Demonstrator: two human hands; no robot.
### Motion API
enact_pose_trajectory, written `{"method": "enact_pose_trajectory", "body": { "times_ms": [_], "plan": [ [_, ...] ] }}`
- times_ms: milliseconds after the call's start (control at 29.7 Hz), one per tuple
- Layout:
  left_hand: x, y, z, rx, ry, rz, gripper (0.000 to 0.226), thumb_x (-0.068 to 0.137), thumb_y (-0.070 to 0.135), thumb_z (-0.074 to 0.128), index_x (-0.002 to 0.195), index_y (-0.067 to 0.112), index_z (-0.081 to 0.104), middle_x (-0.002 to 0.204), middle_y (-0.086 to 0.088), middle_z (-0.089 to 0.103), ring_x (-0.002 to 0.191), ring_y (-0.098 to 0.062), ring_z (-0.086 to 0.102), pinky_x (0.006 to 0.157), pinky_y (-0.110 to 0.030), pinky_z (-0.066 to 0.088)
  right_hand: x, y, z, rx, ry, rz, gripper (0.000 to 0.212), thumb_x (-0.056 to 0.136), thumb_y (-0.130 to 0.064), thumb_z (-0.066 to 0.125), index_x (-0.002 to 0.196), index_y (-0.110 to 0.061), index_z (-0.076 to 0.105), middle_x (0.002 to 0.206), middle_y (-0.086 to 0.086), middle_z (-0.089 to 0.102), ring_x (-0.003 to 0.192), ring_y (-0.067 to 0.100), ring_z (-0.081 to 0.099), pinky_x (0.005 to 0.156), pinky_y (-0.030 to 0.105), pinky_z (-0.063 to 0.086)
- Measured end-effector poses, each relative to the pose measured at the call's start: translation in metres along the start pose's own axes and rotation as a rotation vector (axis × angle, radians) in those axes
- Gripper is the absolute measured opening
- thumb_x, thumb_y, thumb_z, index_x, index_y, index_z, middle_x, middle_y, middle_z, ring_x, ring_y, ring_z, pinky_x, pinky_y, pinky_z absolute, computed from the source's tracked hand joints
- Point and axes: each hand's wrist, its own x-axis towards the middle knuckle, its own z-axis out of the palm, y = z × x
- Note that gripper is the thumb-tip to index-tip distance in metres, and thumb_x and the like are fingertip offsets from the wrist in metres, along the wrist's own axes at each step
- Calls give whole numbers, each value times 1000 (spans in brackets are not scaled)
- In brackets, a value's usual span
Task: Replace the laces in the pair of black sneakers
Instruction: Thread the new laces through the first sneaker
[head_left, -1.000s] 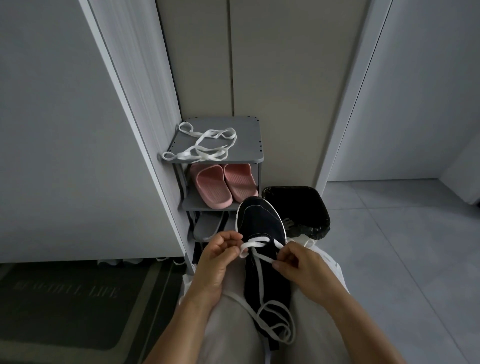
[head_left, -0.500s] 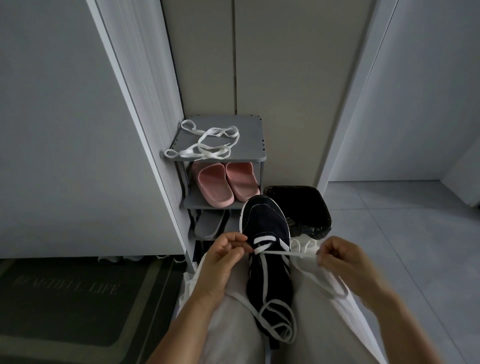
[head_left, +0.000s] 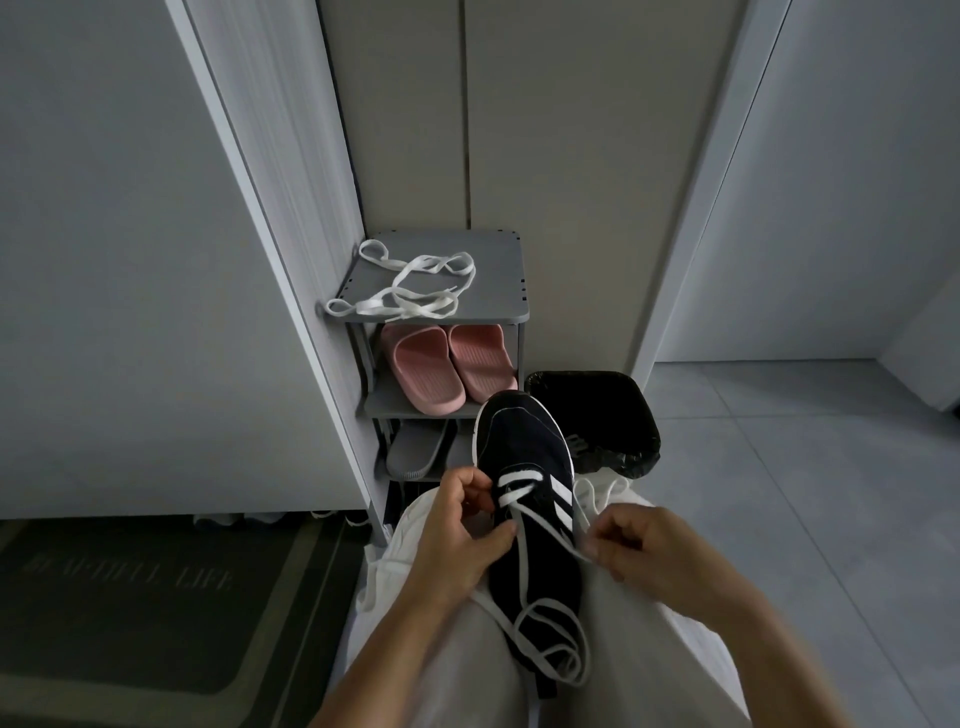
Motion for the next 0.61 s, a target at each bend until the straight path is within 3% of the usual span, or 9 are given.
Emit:
{"method": "enact_pose_trajectory", "body": {
  "times_ms": [134, 235, 336, 437, 538, 605],
  "plan": [
    [0, -3, -6, -35, -16, -39, 38, 66, 22, 69, 100, 20, 52, 91, 0, 58, 79, 2, 55, 73, -13, 46, 3, 5, 10, -167, 231, -49, 20, 83, -24, 65, 69, -35, 57, 64, -12, 60, 63, 3, 50, 64, 19, 40],
    [1, -4, -14, 14, -5, -42, 19, 79, 10, 69, 93, 14, 57, 84, 1, 59, 74, -3, 55, 70, -14, 47, 5, 5, 11, -141, 348, -51, 7, 86, -23, 64, 80, -22, 59, 73, -8, 60, 67, 4, 53, 62, 17, 39],
    [-3, -5, -19, 162, -11, 2, 12, 82, 1, 65, 84, 12, 60, 78, 2, 59, 68, 2, 53, 67, -11, 43, 6, 14, 17, -268, 415, -127, 7, 84, -21, 67, 81, -21, 61, 80, -13, 53, 70, 4, 54, 61, 13, 40],
    [-8, -5, -14, 261, -32, 51, 13, 82, 1, 65, 79, 13, 60, 75, 5, 59, 68, 2, 53, 65, -9, 41, 5, 10, 24, -348, 530, -317, 7, 79, -19, 70, 81, -21, 64, 83, -13, 53, 72, 9, 54, 64, 23, 47],
    [-11, -5, -10, 291, 9, 76, 15, 82, 5, 65, 77, 18, 59, 73, 5, 58, 69, 2, 54, 64, -9, 40, -1, -9, 41, -412, 462, -409, 14, 78, -36, 56, 71, -27, 64, 72, -12, 55, 65, -1, 48, 62, 10, 43],
    [-12, -4, -9, 275, 3, 82, 10, 81, 9, 68, 80, 15, 60, 72, 6, 58, 66, 1, 53, 64, -10, 41, -5, -17, 60, -514, 406, -361, 16, 70, -40, 59, 63, -26, 63, 66, -10, 55, 57, 5, 55, 46, 16, 42]
  ]
}}
